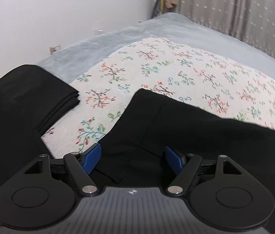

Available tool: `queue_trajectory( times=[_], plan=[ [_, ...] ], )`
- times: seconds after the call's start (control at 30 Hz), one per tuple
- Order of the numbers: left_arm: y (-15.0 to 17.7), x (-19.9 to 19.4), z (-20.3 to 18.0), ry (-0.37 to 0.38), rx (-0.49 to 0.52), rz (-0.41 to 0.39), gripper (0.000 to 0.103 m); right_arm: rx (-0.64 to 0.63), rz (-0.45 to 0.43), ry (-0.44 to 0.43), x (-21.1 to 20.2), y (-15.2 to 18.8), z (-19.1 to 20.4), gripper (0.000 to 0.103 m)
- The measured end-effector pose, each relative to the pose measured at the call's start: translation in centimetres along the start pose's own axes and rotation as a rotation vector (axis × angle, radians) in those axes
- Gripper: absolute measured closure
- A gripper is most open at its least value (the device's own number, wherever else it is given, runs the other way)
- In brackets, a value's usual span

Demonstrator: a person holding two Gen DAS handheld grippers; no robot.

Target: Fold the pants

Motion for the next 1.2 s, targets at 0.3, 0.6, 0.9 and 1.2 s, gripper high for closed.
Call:
queue_trajectory(
  times=[0.3,0.6,0.9,1.2],
  plan=[
    [3.8,-6.4,-5.9,0.176,0.151,-0.090,0.021,0.331,-0.003,0.270,-4.5,4.2,-12.9,0.045],
    [7.9,-4.4,-9.0,0.079,0.375,-0.040,0.011,0.406,-0.045,0.463,-9.8,10.1,-18.4,0.049],
    [7.7,-4.9,-7.7,0.064,0.331,-0.019,0.011,0.677,-0.141,0.513,-14.9,14.2,-22.7,0.046],
    [5.8,-3.2,-2.8,-0.047,0.221,-0.031,0.013,1.009,-0.230,0.505,-18.1,18.8,-26.2,0.048]
  ],
)
Point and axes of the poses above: each gripper's, at about its wrist camera, not at the fingertips, and x roughly the way its jaws point, z to its left, y to its underside, the point moved 2 cm from there along x, roughly the way its jaws point, and after that the axes turned 7 degrees about -x, right-handed, at the moved point
